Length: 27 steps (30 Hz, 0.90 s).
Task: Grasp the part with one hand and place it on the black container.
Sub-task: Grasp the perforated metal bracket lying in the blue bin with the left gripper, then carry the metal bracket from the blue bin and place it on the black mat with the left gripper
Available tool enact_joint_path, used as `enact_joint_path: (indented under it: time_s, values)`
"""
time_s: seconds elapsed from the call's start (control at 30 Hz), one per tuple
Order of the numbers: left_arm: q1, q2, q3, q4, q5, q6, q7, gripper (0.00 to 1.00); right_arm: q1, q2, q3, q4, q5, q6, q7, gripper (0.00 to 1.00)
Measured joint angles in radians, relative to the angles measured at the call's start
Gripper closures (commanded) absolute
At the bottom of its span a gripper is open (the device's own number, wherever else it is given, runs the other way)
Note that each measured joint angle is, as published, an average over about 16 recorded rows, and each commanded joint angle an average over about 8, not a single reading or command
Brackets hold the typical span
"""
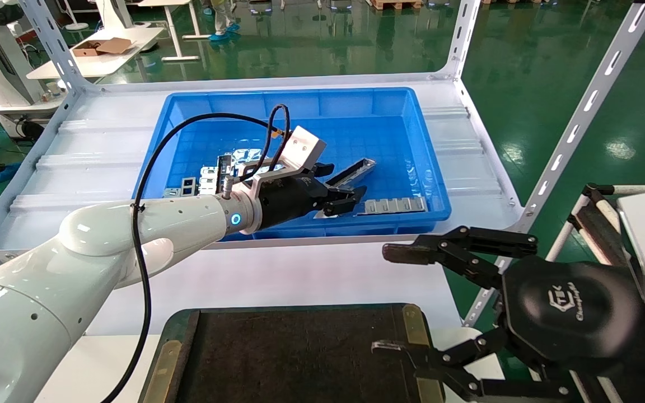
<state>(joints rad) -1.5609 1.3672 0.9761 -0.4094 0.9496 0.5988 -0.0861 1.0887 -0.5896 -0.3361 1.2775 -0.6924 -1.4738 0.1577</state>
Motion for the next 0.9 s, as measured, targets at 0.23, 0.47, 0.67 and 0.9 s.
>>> enact_joint_path:
  time_s: [0.23, 0.47, 0.67, 0.9]
  values:
    - [-0.003, -0.002, 0.04, 0.005, -0.048, -0.011, 0.01, 1.0, 0.0, 0.0, 0.0, 0.0, 0.0, 0.0, 0.0, 1.0]
    - [-0.006, -0.003, 0.067, 0.016, -0.094, -0.018, 0.03, 1.0, 0.0, 0.0, 0.0, 0.0, 0.0, 0.0, 0.0, 1.0]
    - [-0.013, -0.004, 0.078, 0.027, -0.137, -0.018, 0.057, 1.0, 0.0, 0.0, 0.0, 0.0, 0.0, 0.0, 0.0, 1.0]
    - [-0.034, -0.006, 0.075, 0.044, -0.194, -0.003, 0.103, 1.0, 0.0, 0.0, -0.001, 0.0, 0.0, 0.0, 0.0, 1.0]
